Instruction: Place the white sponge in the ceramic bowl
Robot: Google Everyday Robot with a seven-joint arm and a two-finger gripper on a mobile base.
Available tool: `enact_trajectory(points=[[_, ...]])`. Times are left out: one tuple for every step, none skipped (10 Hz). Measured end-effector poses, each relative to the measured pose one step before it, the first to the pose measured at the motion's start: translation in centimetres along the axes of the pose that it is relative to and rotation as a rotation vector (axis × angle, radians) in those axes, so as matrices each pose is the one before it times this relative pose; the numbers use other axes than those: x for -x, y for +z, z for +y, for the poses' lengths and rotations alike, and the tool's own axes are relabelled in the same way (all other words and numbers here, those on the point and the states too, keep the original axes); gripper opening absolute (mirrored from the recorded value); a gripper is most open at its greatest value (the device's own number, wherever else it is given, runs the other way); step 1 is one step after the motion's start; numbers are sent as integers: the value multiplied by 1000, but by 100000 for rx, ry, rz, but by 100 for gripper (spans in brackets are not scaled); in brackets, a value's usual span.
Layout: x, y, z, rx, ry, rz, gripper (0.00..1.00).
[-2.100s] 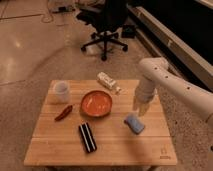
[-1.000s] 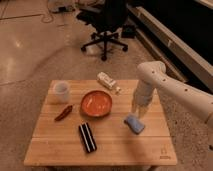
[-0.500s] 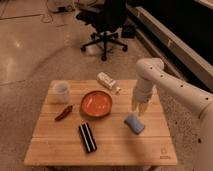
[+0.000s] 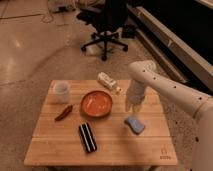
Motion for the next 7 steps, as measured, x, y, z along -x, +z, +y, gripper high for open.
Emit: enact_trajectory(points=[[54, -55, -68, -36, -115, -777, 44], [429, -165, -363, -889, -1371, 513, 44], [-294, -192, 464, 195, -461, -400, 44], [466, 600, -58, 3351, -1982, 360, 44], [457, 580, 461, 701, -732, 67, 44], [-148, -28, 539, -257, 1950, 416, 44], [12, 213, -808, 913, -265, -274, 44]])
